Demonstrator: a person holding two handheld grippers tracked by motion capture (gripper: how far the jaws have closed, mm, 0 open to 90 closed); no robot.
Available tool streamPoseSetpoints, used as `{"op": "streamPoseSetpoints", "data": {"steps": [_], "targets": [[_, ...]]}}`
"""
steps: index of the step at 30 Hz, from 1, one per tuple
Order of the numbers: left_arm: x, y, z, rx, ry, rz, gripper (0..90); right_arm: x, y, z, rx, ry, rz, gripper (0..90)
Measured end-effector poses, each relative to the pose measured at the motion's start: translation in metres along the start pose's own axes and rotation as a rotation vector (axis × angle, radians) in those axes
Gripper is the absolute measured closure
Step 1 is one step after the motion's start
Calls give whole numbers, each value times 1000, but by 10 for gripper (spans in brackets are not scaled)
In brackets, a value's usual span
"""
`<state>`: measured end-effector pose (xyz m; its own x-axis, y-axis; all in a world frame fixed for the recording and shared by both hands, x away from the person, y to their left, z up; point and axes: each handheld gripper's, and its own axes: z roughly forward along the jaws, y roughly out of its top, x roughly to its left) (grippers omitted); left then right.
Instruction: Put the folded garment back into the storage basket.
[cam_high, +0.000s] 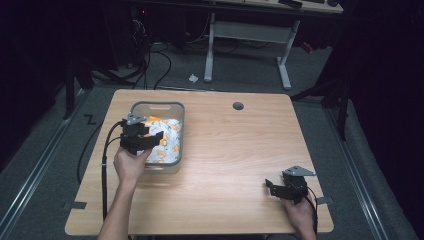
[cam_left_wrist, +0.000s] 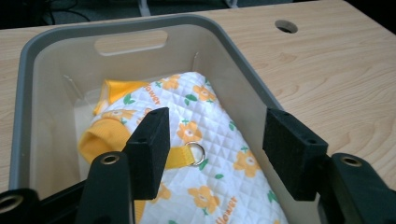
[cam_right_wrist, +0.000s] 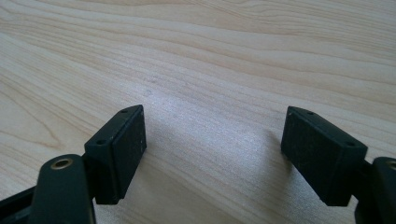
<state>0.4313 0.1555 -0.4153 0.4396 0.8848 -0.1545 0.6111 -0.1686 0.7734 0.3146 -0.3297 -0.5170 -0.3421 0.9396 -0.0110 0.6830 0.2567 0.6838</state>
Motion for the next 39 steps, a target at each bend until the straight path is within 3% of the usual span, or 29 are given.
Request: {"op": "streamPoseSetpoints", "data": {"steps": [15, 39], "targets": [[-19, -2, -15, -60, -49, 1, 410, 0, 0, 0, 0, 0, 0, 225], [-53, -4, -24, -81, -141, 60, 404, 0, 0, 0, 0, 0, 1, 225]]}}
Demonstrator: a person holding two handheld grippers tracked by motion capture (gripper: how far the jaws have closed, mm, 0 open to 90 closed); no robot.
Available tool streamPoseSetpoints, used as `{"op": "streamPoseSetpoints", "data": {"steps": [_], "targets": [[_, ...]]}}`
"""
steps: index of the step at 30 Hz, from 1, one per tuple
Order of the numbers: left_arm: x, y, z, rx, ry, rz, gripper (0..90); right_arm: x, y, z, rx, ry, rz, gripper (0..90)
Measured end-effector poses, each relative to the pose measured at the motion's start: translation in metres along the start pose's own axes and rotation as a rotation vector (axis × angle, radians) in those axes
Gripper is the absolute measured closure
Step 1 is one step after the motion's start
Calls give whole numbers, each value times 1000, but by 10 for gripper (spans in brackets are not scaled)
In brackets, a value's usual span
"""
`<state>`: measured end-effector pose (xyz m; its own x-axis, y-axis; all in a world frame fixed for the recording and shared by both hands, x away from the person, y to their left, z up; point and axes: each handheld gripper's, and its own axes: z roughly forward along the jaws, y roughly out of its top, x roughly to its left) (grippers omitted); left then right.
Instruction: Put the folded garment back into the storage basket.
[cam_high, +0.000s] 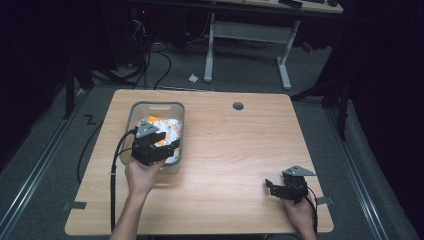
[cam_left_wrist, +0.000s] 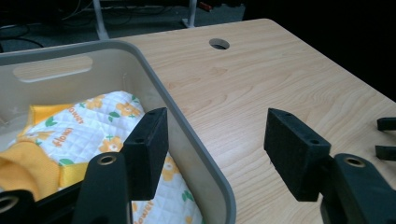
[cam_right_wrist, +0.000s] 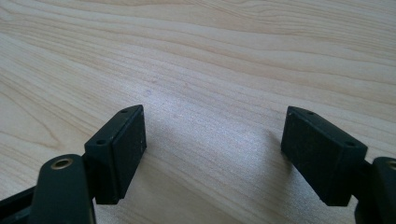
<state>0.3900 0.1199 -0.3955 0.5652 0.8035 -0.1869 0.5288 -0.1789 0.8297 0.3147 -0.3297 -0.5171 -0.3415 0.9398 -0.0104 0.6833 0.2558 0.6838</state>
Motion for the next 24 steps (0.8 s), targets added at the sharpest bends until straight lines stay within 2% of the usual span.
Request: {"op": "streamPoseSetpoints", "data": {"steps": [24], "targets": [[-27, -7, 4, 9, -62, 35, 400, 0, 0, 0, 1, -1, 3, 225]]}}
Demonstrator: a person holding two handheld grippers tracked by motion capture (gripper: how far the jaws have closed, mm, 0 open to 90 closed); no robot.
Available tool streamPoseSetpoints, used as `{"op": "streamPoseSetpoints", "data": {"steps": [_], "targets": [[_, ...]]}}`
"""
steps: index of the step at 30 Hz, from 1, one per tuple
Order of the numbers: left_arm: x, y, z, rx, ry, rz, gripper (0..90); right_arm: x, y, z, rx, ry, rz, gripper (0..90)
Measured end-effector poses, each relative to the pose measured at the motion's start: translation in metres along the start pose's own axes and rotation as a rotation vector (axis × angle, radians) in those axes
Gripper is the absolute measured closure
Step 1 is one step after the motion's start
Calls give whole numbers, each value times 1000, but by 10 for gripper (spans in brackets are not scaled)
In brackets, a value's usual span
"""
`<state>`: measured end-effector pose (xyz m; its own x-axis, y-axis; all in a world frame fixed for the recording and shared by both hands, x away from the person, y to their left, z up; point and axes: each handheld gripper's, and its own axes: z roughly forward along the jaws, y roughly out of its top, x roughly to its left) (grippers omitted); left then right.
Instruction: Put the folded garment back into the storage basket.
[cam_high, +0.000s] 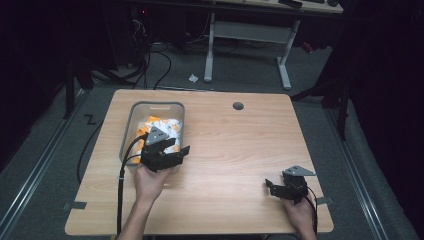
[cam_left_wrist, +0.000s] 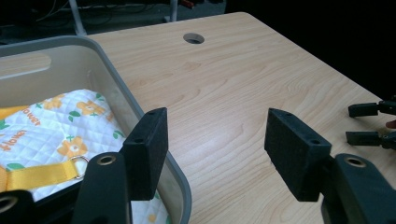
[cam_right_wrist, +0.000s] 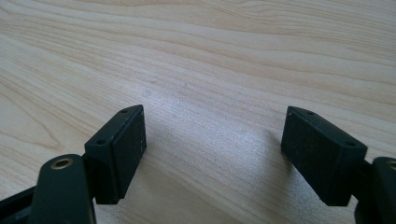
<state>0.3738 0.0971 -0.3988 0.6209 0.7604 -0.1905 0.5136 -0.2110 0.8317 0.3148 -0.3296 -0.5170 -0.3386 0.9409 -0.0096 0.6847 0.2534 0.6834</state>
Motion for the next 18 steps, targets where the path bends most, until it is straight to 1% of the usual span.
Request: {"op": "streamPoseSetpoints", "data": {"steps": [6, 15, 18], "targets": [[-5, -3, 3, 3, -20, -1, 400, 0, 0, 0, 0, 0, 0, 225], [-11, -6, 6, 8, -38, 0, 400, 0, 0, 0, 0, 0, 1, 225], [-14, -7, 9, 19, -44, 4, 401, 0, 0, 0, 0, 0, 1, 225]]}}
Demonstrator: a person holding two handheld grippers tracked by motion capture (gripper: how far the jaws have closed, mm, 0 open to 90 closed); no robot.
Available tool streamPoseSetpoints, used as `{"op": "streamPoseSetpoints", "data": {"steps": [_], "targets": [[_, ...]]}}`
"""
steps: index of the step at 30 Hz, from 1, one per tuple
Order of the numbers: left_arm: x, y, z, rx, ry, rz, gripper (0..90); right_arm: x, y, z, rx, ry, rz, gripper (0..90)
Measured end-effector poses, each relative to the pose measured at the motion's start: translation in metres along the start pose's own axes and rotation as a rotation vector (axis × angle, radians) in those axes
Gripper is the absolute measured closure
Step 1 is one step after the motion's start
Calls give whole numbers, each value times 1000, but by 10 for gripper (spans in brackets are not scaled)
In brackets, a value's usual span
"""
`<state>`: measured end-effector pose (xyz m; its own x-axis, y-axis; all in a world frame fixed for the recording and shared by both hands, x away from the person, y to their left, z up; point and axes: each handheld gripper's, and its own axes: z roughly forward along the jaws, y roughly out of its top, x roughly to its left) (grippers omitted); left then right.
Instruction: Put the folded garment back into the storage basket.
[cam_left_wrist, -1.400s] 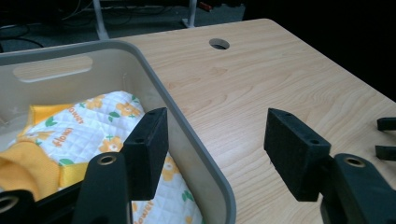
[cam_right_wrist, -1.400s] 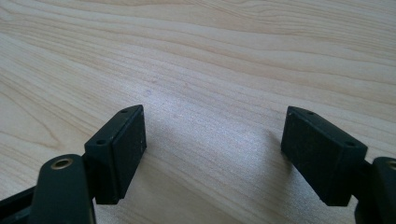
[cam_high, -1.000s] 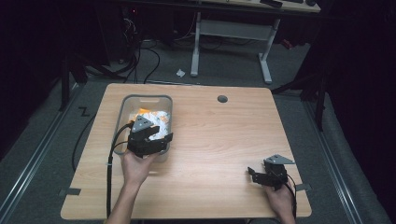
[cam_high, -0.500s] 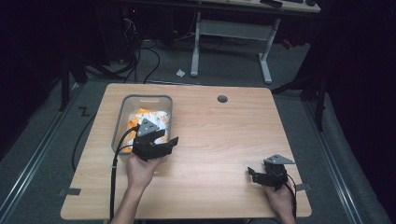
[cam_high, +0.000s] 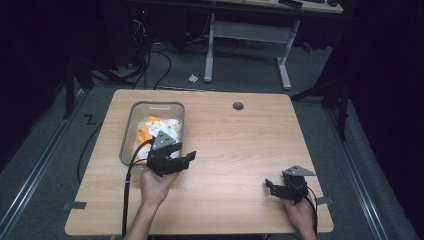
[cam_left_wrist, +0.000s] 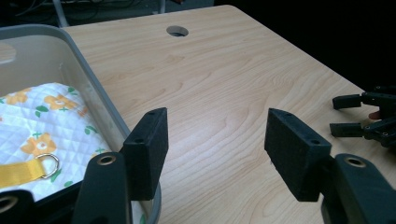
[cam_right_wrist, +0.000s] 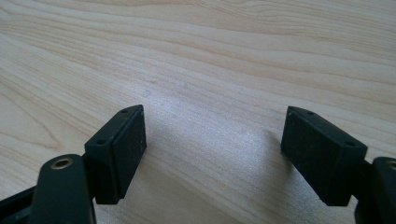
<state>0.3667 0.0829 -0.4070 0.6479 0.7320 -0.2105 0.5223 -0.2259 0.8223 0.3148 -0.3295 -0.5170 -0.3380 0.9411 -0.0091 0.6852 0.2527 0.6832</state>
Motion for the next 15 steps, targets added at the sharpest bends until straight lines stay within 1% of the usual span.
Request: {"op": "streamPoseSetpoints", "data": {"steps": [1, 2, 5, 10, 15], "targets": [[-1, 0, 1, 5, 1, 7, 401, 0, 0, 0, 0, 0, -1, 225], [-4, -1, 3, 24, 5, 24, 401, 0, 0, 0, 0, 0, 0, 225], [-6, -3, 5, 32, -2, 26, 401, 0, 0, 0, 0, 0, 0, 225], [-10, -6, 8, 5, -15, 24, 408, 0, 0, 0, 0, 0, 0, 225], [-15, -8, 11, -8, -28, 26, 412, 0, 0, 0, 0, 0, 0, 225]]}}
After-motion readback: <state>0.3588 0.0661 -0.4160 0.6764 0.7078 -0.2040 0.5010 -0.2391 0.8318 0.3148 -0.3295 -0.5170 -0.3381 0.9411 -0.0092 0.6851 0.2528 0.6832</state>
